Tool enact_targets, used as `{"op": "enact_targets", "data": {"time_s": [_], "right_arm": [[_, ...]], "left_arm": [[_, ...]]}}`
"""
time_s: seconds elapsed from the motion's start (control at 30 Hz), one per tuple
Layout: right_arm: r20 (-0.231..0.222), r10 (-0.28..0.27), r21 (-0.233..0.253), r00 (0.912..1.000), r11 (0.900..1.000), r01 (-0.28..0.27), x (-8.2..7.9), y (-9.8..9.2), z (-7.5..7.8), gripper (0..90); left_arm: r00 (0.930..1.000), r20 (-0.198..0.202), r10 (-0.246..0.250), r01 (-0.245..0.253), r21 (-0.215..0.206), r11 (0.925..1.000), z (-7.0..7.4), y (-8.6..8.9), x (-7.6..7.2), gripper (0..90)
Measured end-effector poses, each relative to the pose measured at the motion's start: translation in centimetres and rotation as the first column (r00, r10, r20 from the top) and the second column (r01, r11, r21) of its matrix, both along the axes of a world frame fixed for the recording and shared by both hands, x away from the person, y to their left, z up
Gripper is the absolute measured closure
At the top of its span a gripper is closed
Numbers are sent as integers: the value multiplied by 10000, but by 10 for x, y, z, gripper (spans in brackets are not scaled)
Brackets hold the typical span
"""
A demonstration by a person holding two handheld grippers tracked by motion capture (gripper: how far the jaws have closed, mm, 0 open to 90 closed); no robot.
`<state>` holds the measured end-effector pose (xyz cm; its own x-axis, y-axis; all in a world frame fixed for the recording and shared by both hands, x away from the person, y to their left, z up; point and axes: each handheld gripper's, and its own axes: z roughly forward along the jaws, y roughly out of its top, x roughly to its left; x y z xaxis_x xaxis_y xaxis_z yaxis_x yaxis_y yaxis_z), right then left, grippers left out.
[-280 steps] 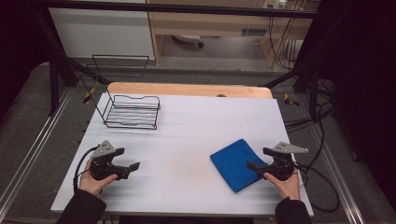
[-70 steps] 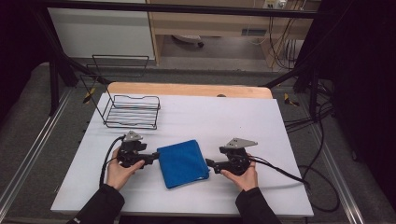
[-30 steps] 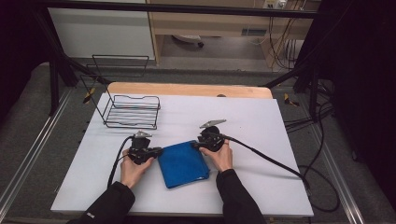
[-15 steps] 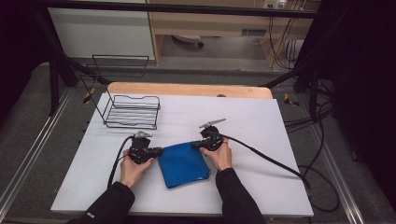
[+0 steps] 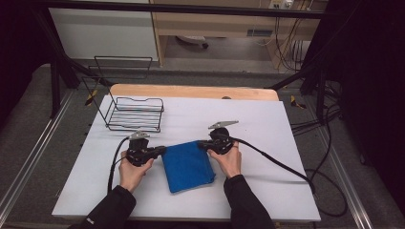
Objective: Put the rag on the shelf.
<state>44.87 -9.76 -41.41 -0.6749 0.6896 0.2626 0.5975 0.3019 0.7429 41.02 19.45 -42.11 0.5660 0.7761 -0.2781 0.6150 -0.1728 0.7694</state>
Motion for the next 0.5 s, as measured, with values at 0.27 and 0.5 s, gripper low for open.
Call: {"op": "enact_targets", "data": {"time_s": [0.27, 0.5], "right_arm": [[637, -29, 369, 9980, 9993, 5, -14, -6, 17, 839], [1133, -93, 731, 9935, 9973, 10, -23, -11, 29, 839]], "left_arm": [[9989, 429, -176, 183, -150, 9997, 14, -1, -9, 860], [9965, 802, -235, 245, -123, 9996, 23, -3, -14, 860]]}}
